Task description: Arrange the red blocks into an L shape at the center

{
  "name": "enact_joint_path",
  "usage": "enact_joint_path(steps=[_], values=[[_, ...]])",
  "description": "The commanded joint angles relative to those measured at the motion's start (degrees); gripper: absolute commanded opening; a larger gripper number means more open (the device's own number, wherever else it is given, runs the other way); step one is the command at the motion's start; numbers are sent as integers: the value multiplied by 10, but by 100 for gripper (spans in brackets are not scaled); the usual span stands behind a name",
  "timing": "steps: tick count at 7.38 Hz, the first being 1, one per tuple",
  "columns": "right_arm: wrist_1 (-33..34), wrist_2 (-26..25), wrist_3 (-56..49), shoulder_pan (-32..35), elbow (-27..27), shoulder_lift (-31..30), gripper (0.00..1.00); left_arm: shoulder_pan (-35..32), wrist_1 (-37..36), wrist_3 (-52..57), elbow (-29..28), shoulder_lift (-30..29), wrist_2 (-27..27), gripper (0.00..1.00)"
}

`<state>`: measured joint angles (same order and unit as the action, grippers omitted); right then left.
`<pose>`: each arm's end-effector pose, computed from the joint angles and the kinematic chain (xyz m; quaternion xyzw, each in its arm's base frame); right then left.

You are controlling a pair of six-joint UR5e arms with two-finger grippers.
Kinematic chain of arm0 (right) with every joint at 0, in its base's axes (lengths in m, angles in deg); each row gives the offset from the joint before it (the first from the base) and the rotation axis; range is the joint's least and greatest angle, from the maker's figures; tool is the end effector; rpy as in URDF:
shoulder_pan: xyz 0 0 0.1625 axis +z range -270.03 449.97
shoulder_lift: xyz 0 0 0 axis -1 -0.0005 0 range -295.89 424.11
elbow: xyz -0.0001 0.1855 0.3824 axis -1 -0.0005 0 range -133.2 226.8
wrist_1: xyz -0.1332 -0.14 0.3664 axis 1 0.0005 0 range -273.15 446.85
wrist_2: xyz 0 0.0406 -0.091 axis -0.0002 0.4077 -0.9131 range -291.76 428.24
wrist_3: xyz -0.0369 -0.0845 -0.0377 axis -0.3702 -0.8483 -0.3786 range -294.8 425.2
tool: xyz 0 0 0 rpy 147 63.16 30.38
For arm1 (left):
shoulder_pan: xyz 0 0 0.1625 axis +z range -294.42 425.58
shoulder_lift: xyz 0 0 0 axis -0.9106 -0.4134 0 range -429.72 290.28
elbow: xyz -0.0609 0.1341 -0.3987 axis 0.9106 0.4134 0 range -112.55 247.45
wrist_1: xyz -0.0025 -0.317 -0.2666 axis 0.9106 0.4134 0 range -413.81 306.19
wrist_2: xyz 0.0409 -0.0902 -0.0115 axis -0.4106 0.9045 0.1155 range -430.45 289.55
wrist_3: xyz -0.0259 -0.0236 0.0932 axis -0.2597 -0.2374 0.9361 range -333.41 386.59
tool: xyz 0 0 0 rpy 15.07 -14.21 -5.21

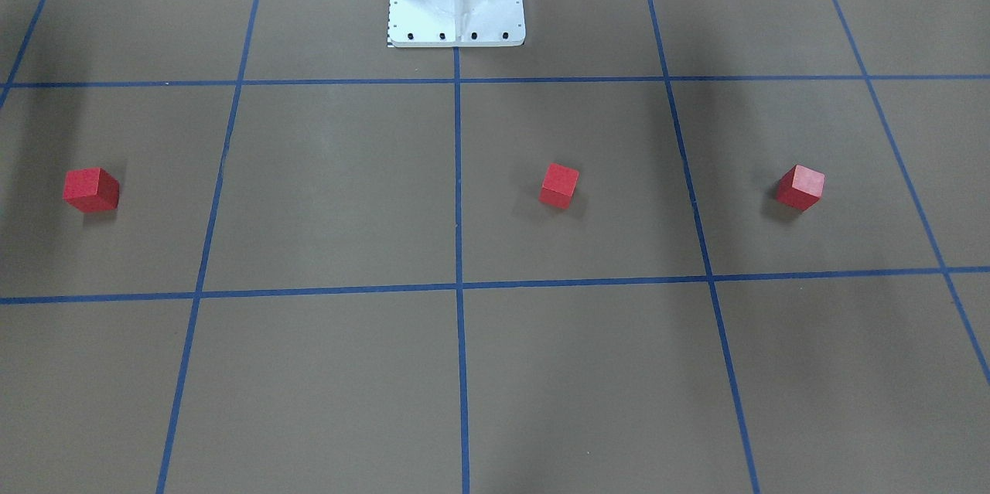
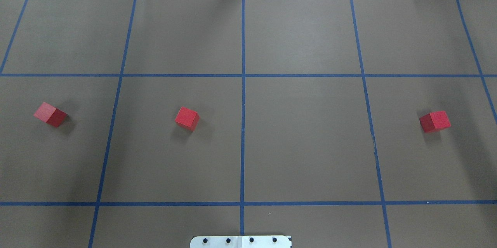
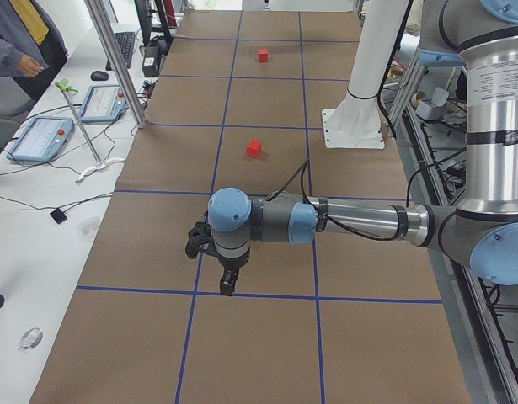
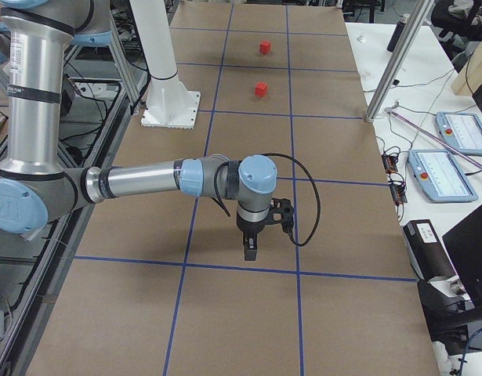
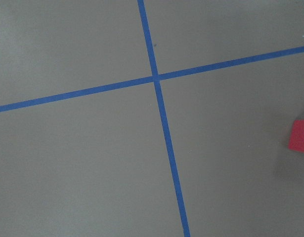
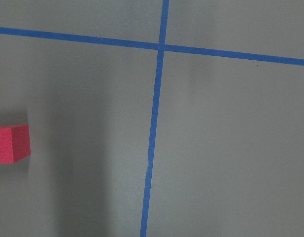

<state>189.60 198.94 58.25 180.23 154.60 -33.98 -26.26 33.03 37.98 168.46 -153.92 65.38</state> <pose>0.0702 -0.4219 0.5977 -0.0030 -0.3484 -0.0455 0.9362 -0.0764 -0.4474 0.6156 0.0612 0.3849 0.0835 0.9172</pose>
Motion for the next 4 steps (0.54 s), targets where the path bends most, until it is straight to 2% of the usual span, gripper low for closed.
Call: enact_joint_path(steps=[1,2,4], values=[[0,0,0,0,0,2,100,0,-1,0,16,1,0,100],[-3,-2,4,-1,0,11,100,0,-2,0,16,0,-1,100],[-114,-4,5,0,1,32,100,3,0,-4,20,-14,0,100]])
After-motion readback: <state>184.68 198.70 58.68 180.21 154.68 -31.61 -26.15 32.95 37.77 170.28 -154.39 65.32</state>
